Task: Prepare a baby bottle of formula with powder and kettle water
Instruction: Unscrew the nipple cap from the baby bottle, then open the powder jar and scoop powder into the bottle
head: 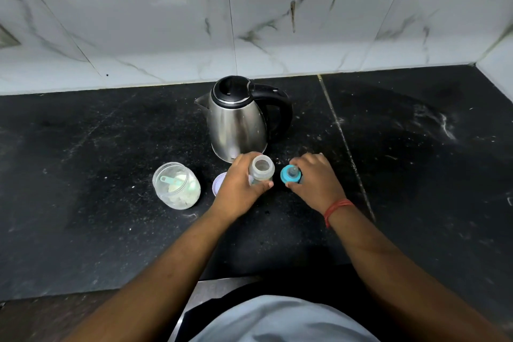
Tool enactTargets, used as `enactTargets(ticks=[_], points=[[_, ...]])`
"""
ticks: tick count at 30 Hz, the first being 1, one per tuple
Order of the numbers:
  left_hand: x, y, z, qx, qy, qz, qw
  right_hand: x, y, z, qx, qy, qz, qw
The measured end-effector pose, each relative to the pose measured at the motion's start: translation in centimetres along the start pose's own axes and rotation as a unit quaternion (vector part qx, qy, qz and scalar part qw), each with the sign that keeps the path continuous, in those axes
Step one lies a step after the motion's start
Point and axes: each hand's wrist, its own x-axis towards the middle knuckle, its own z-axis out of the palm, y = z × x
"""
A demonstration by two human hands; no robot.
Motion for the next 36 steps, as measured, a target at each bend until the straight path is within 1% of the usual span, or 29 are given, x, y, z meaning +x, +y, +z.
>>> enactTargets(ticks=[8, 12, 17, 20, 23, 27, 30, 33, 36], points=[[0.7, -1.0, 1.7, 0.038, -0.031, -0.018, 0.999, 0.9, 0.6, 1.2, -0.139, -0.061, -0.055, 0.987], [0.7, -1.4, 2.0, 0.042, -0.051, -0.042, 0.997, 1.1, 0.6, 1.8, -0.164, -0.078, -0.062, 0.981], [0.5, -2.1, 2.2, 0.042, -0.065, -0.076, 0.994, 1.0, 0.5, 1.6, -0.175, -0.097, -0.048, 0.979], [0.5, -2.3, 2.0, 0.045, -0.075, -0.085, 0.993, 0.9, 0.4, 1.0, -0.161, -0.095, -0.036, 0.982], [0.0, -2.4, 1.3, 0.026, -0.072, -0.09, 0.993, 1.2, 0.2, -0.4, -0.12, -0.08, -0.027, 0.989], [-1.1, -1.9, -0.5, 0.027, -0.021, -0.067, 0.997, 1.4, -0.7, -2.8, -0.044, -0.043, -0.028, 0.998], [-1.9, -0.9, -2.4, 0.015, 0.015, -0.033, 0.999, 1.4, -2.5, -4.3, 0.045, 0.014, -0.027, 0.999], [-2.3, 0.1, -4.5, 0.032, 0.048, 0.005, 0.998, 1.5, -5.0, -4.9, 0.083, 0.069, -0.057, 0.993], [-2.4, 0.3, -6.6, 0.058, 0.076, 0.03, 0.995, 1.8, -7.9, -4.5, 0.103, 0.086, -0.101, 0.986]])
